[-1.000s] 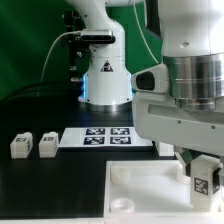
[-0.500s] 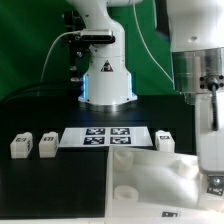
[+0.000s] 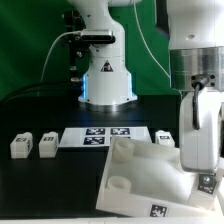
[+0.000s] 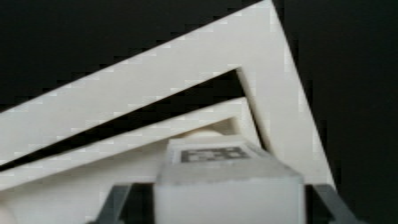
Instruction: Assemble one leg
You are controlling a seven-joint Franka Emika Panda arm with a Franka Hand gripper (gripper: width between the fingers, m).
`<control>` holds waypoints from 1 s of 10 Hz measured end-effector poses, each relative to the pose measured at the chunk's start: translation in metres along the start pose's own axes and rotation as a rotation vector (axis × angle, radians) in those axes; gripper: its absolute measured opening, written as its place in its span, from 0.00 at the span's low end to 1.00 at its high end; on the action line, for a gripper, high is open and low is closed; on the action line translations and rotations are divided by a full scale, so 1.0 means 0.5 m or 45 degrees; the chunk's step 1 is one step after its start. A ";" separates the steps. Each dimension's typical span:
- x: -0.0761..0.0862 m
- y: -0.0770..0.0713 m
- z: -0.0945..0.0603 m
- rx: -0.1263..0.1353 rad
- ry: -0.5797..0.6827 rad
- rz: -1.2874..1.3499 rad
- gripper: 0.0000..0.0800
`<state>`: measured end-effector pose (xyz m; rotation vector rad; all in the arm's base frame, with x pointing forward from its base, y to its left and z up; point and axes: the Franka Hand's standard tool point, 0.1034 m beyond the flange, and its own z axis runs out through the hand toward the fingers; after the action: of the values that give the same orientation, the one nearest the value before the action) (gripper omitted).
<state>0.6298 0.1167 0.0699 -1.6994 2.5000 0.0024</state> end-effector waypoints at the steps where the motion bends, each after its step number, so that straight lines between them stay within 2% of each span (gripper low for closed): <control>1: -0.001 0.001 0.001 -0.001 0.000 -0.009 0.37; 2: -0.003 0.004 0.000 0.000 -0.002 -0.012 0.61; 3: -0.009 0.017 -0.005 0.005 -0.006 -0.025 0.75; 4: -0.015 0.026 -0.023 0.007 -0.018 -0.053 0.79; 5: -0.025 0.025 -0.049 0.019 -0.037 -0.058 0.79; 6: -0.046 0.014 -0.094 0.044 -0.073 -0.067 0.81; 7: -0.061 0.002 -0.135 0.047 -0.103 -0.086 0.81; 8: -0.057 0.002 -0.130 0.057 -0.101 -0.086 0.81; 9: -0.055 0.005 -0.119 0.051 -0.093 -0.088 0.81; 10: -0.056 0.004 -0.121 0.052 -0.094 -0.090 0.81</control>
Offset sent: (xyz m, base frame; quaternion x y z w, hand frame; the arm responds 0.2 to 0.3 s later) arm -0.0237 0.0076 0.0268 0.0093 -0.0185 -0.0191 0.9996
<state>0.6322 0.1395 0.1324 -1.7381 2.3700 0.0076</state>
